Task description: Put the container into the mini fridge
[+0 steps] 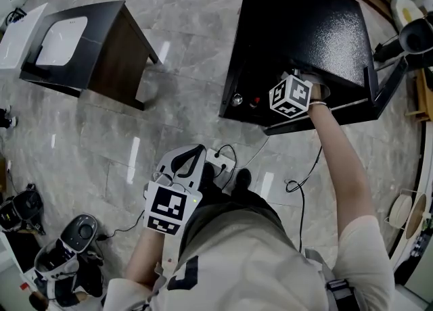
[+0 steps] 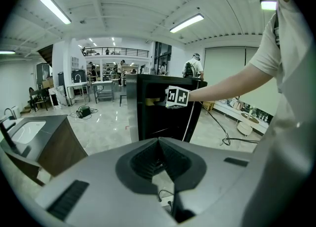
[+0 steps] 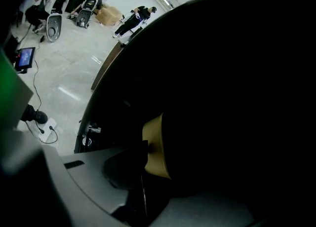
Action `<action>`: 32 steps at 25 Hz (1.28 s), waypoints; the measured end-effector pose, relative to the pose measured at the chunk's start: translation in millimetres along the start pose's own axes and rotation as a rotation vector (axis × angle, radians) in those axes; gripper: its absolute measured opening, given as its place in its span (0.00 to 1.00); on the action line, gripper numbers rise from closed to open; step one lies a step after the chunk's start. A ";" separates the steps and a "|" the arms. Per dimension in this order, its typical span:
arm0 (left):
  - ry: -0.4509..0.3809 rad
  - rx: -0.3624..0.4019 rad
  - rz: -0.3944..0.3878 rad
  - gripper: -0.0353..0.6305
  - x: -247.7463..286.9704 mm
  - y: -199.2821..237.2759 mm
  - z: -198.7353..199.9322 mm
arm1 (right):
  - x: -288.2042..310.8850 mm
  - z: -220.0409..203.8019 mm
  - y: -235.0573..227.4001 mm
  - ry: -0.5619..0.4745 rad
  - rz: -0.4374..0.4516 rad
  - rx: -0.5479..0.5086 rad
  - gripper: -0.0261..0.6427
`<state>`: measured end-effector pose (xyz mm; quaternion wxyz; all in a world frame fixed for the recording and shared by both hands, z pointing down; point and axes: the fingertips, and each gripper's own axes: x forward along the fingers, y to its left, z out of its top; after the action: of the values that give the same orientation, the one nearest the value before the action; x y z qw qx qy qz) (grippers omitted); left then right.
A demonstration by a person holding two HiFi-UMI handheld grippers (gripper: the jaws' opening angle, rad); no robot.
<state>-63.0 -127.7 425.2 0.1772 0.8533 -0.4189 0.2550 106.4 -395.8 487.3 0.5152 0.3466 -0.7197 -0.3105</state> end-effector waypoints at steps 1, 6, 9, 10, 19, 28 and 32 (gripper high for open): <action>0.001 -0.001 0.001 0.14 -0.1 0.7 -0.6 | 0.9 0.2 -0.2 -0.001 -0.001 0.002 0.20; 0.004 -0.008 0.007 0.14 -1.6 5.5 -2.6 | 1.7 2.4 -1.5 -0.012 -0.008 0.032 0.20; 0.000 -0.009 0.010 0.14 -1.3 6.9 -1.9 | -3.1 4.7 -1.1 -0.028 -0.017 0.054 0.21; -0.002 -0.008 0.011 0.14 -0.9 7.4 -1.1 | -5.4 5.4 -1.2 -0.033 -0.020 0.057 0.21; -0.022 -0.001 0.004 0.14 -1.9 9.8 4.8 | -32.3 11.8 -2.5 -0.066 -0.026 0.125 0.20; -0.037 0.014 -0.011 0.14 -5.9 8.2 4.9 | -77.3 29.8 21.0 -0.116 0.027 0.239 0.21; -0.058 0.020 -0.018 0.14 -11.5 14.8 7.7 | -96.2 54.7 32.1 -0.157 0.064 0.310 0.20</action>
<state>-78.6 -133.2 413.6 0.1585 0.8658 -0.4137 0.2328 70.4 -294.0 447.4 0.4074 0.3735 -0.8077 -0.2053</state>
